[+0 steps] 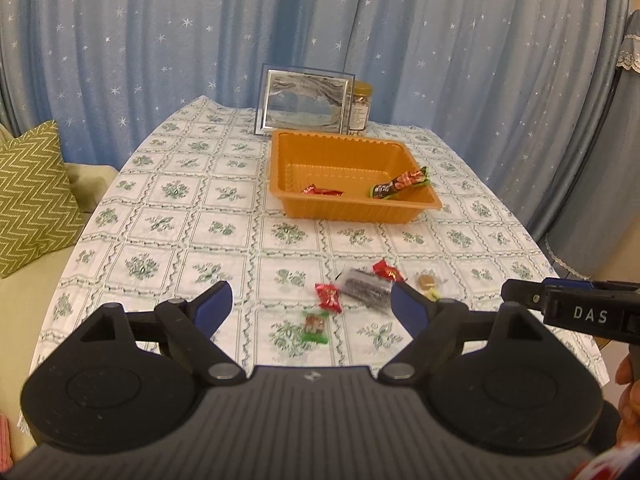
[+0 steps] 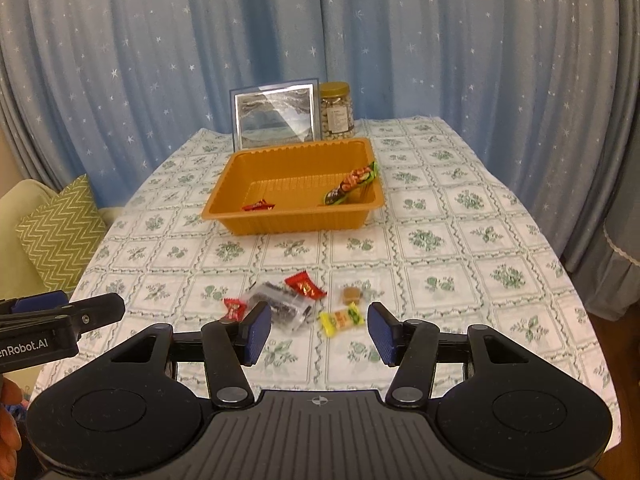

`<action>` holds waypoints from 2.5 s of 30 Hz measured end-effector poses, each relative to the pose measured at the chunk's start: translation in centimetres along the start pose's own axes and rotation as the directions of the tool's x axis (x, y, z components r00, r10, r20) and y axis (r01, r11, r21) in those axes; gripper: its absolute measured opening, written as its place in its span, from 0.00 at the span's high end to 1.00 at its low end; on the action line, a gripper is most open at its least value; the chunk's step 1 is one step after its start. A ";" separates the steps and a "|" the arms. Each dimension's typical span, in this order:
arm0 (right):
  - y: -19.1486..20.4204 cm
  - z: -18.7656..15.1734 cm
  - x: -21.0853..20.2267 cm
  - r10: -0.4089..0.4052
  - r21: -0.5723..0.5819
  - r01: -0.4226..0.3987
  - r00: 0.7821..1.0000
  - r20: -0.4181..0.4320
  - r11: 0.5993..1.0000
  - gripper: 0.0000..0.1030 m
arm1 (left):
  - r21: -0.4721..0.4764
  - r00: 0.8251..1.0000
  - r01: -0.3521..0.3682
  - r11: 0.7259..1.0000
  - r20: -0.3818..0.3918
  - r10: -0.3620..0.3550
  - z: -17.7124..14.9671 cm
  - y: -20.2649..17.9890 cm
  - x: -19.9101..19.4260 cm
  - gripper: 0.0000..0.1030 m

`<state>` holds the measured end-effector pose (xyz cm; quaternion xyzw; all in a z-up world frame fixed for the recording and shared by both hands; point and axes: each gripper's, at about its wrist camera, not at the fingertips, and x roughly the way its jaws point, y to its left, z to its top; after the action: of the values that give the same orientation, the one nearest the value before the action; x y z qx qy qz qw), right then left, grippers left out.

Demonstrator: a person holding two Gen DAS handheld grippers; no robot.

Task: Organize snacks
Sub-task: 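Move both open grippers down toward the snacks on the tablecloth, then grasp the green-wrapped candy with the left gripper while the right gripper grasps the yellow candy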

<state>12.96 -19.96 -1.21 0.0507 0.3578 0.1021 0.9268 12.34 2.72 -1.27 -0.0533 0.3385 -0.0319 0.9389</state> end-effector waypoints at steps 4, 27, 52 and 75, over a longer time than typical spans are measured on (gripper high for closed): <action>0.2 -0.9 0.0 0.002 -0.003 -0.002 1.000 -0.007 1.000 0.48 | 0.005 1.000 -0.004 1.000 -0.009 0.004 -0.8 0.3 -0.1 0.17; -1.6 -3.4 2.5 -0.026 0.025 0.027 0.999 -0.032 0.999 0.48 | 0.039 0.996 -0.021 0.999 -0.088 0.024 -3.9 0.7 3.8 0.17; -3.9 -3.9 10.2 -0.042 0.080 0.049 0.995 -0.094 0.996 0.48 | 0.148 0.988 0.007 0.989 -0.152 0.016 -5.1 -0.8 15.3 0.58; -3.4 -3.0 17.3 -0.034 -0.125 0.019 0.993 -0.113 0.992 0.48 | 0.117 0.990 0.019 0.993 -0.142 -0.002 -4.2 0.1 15.2 0.81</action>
<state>23.97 -19.35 -15.29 -0.0177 0.4039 0.1146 0.9074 21.32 1.02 -14.13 0.0027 0.4016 -0.0606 0.9138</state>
